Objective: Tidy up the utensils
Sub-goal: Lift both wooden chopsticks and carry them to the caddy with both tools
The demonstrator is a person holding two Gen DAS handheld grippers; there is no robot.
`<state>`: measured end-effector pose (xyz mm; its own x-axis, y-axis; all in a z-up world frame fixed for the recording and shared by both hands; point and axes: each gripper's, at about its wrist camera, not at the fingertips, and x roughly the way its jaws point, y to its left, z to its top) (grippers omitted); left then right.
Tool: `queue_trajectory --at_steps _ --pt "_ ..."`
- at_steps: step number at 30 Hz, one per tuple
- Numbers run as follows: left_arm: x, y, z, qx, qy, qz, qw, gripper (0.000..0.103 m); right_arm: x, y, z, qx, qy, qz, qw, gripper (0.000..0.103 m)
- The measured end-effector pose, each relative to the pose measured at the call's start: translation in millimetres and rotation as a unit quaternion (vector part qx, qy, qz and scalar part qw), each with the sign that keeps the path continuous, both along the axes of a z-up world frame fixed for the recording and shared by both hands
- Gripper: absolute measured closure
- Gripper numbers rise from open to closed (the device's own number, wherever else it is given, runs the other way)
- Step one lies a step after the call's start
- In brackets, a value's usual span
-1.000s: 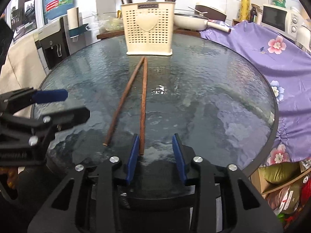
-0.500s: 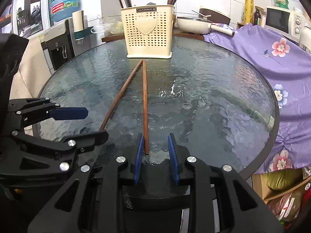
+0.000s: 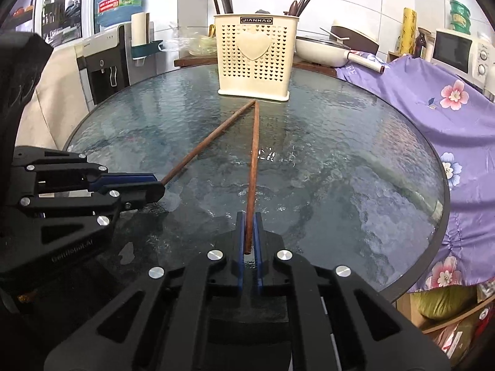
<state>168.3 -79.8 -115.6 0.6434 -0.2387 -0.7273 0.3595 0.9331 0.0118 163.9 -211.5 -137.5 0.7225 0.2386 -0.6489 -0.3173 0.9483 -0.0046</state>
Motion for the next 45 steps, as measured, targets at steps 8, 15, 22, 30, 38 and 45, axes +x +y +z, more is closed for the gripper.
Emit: queue_trajectory --at_steps 8,15,22,30,38,45 --pt "-8 21 22 -0.03 -0.028 0.019 0.999 0.097 -12 -7 33 0.019 -0.054 -0.015 0.998 0.098" --pt "-16 46 82 -0.07 -0.114 0.051 0.9897 0.098 -15 -12 84 0.045 -0.111 -0.015 0.993 0.098" --pt "-7 55 137 -0.104 -0.183 0.055 0.9761 0.099 0 -10 137 0.057 -0.166 0.002 0.984 0.098" --pt "6 67 136 -0.12 -0.162 0.063 0.9774 0.099 24 -5 159 0.059 -0.175 0.01 0.983 0.098" --pt "10 94 86 -0.08 -0.069 0.071 0.9918 0.06 24 -3 161 0.062 -0.177 0.014 0.982 0.098" --pt "-6 97 39 -0.028 -0.019 0.048 0.9983 0.06 19 2 154 0.063 -0.17 0.01 0.983 0.098"
